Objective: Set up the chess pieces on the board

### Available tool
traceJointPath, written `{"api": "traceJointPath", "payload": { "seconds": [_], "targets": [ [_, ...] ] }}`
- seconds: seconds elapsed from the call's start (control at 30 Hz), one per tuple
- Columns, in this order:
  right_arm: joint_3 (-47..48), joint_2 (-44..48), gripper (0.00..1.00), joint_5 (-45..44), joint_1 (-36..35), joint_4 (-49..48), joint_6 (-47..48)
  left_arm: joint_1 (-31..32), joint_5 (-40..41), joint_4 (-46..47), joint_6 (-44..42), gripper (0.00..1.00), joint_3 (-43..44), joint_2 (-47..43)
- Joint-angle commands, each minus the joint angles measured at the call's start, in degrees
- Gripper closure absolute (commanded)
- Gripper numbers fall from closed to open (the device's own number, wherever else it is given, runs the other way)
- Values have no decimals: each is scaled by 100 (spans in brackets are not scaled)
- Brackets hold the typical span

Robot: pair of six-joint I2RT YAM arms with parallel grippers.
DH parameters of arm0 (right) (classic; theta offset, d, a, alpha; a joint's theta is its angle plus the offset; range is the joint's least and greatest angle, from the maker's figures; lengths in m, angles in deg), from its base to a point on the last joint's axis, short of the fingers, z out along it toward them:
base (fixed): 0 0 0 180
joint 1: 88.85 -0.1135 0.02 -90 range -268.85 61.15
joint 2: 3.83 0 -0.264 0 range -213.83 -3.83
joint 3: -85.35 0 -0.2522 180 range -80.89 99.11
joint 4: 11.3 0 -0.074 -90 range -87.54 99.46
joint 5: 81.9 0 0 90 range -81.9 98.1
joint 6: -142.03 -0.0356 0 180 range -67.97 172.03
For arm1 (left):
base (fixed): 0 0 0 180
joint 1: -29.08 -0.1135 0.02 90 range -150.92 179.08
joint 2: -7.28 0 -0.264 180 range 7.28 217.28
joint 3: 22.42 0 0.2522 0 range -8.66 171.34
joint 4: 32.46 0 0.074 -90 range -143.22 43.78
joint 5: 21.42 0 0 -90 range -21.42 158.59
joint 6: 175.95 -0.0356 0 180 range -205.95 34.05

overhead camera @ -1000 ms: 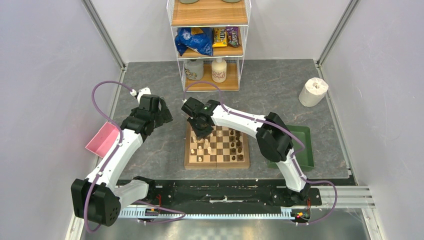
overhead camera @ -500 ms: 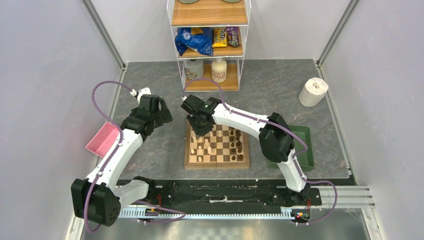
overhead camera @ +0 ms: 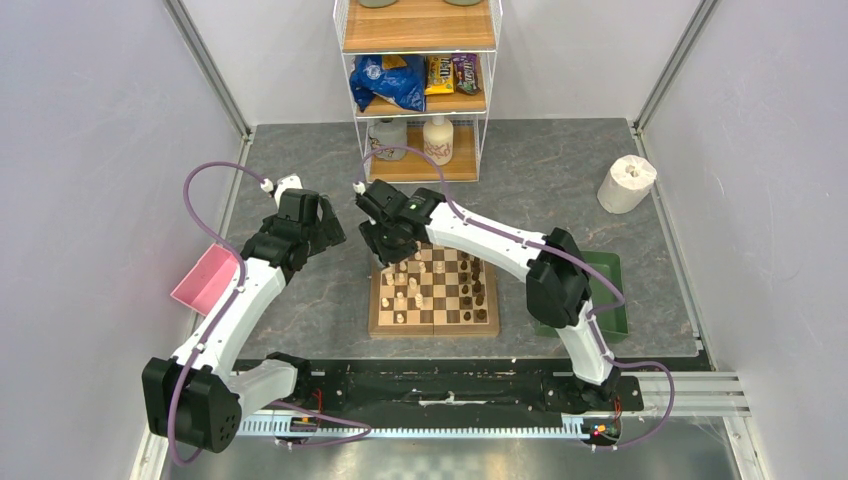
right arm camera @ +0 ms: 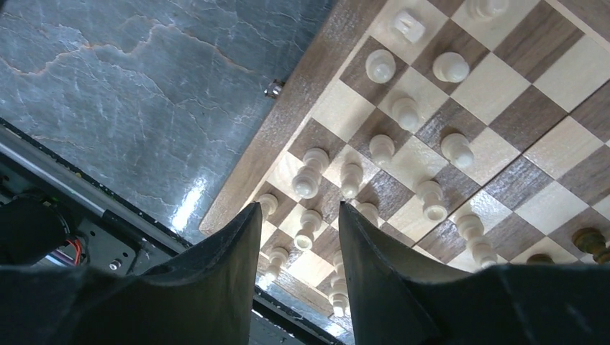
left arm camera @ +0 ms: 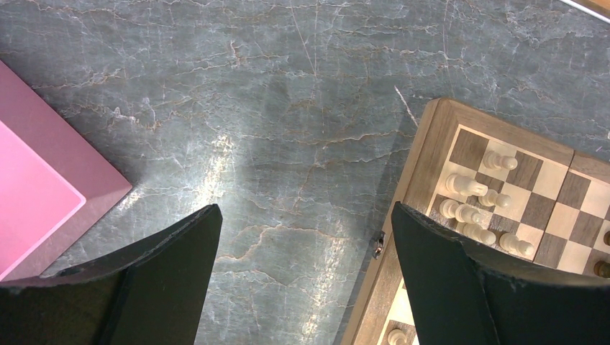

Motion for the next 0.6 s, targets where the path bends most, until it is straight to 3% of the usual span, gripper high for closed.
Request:
{"api": "traceJointPath", "payload": {
  "seconds": [0.0,0.4,0.57],
  "targets": [
    [421,-249,49,76,-83,136,68,-31,-23,201,33,5,13,-73],
    [504,-541,51,22,-94,324,88,-31,54,192,51,5,-23,-139],
    [484,-593,56,22,-110,311,120,-31,68,192,59,5,-28,-154]
  ]
}}
